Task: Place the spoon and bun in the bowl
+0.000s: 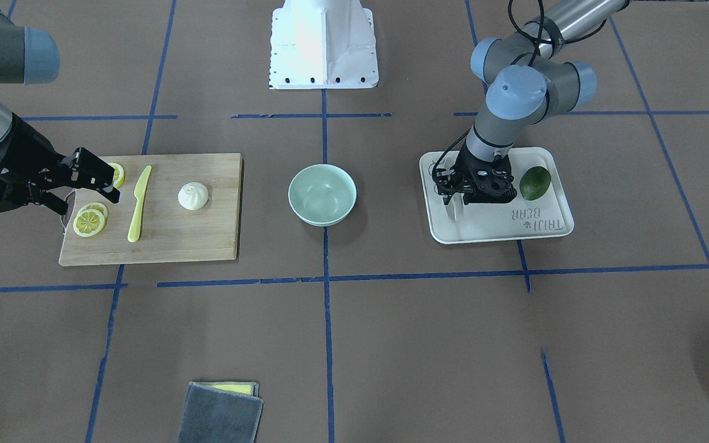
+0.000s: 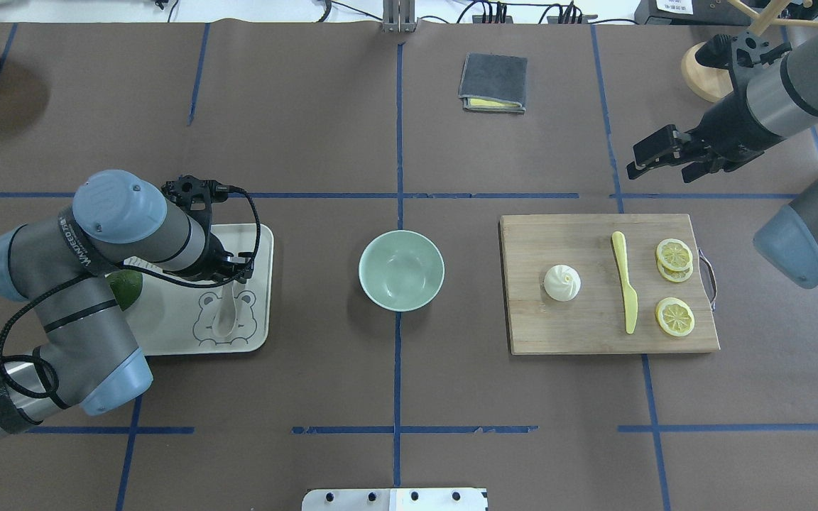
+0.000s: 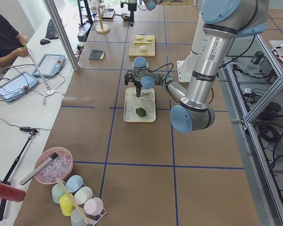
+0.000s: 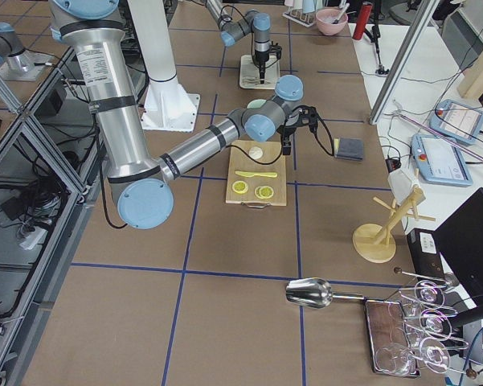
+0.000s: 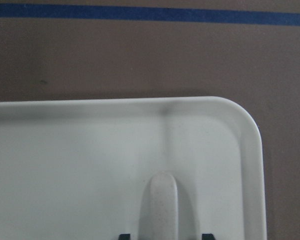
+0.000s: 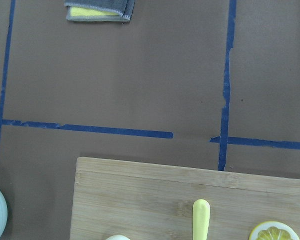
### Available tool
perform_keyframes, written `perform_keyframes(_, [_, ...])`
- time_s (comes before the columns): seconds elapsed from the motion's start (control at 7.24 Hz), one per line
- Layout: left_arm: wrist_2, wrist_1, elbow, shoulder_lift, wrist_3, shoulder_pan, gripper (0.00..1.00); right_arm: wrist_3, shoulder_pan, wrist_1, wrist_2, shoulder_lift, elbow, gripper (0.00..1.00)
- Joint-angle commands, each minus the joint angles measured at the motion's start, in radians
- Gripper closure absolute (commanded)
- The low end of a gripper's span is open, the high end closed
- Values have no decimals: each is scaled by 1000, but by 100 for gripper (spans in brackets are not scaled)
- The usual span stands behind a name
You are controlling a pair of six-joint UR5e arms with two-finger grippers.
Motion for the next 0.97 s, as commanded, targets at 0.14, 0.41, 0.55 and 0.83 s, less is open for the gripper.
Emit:
perform_keyframes(0.14, [2,3,-10,16,0,2,95,0,-16,-2,-13,8,-2,0])
perform_keyframes(0.41, [0,20,-47,22,1,-3,100,20,-26,-4,-15,17,-2,0])
perform_keyframes(0.55, [-1,84,-94,20,12,-8,100,29,-37,-4,-27,17,0,0])
perform_keyframes(0.83, [-3,202,-156,5,24,-12,100,58,-91,-4,-76,33,-2,0])
